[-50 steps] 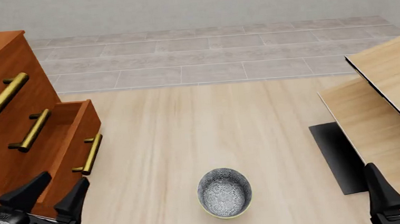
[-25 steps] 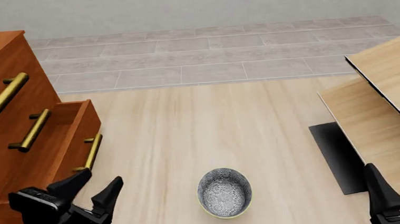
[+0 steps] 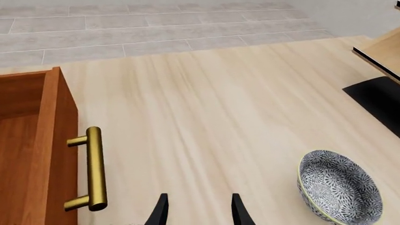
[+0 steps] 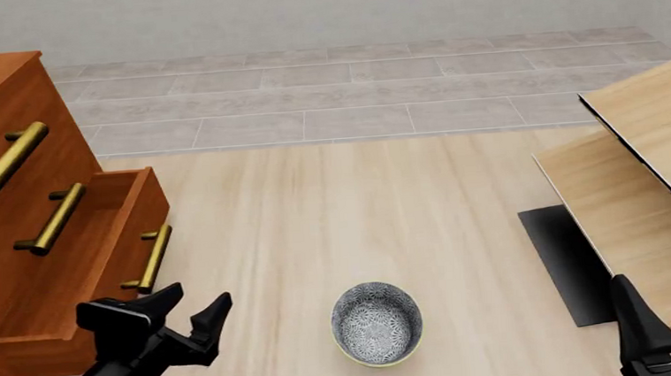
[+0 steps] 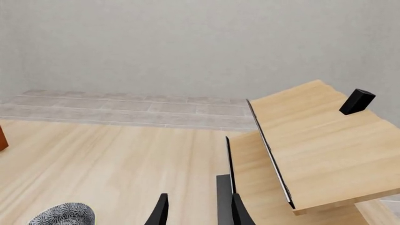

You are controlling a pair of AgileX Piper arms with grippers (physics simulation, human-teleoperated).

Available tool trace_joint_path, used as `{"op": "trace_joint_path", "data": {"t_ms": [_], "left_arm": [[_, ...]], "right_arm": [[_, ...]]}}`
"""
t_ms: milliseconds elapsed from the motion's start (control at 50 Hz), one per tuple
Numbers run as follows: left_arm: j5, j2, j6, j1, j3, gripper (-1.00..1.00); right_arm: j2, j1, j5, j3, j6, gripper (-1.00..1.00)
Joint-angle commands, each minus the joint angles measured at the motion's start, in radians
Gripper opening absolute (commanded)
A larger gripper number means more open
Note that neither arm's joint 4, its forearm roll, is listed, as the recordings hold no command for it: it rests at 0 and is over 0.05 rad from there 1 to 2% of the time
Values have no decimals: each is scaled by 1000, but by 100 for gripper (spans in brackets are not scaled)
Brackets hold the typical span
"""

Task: Close the bottom drawer of the cabinet.

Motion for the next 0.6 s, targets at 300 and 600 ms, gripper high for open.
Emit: {"op": "trace_joint_path", "data": {"t_ms": [300, 600], "left_arm": [[-92, 261, -23, 90, -70, 100], [-84, 285, 37, 164, -87, 100]], "right_arm": [[-1, 4, -1, 0, -6, 100], [1, 7, -2, 0, -6, 100]]}}
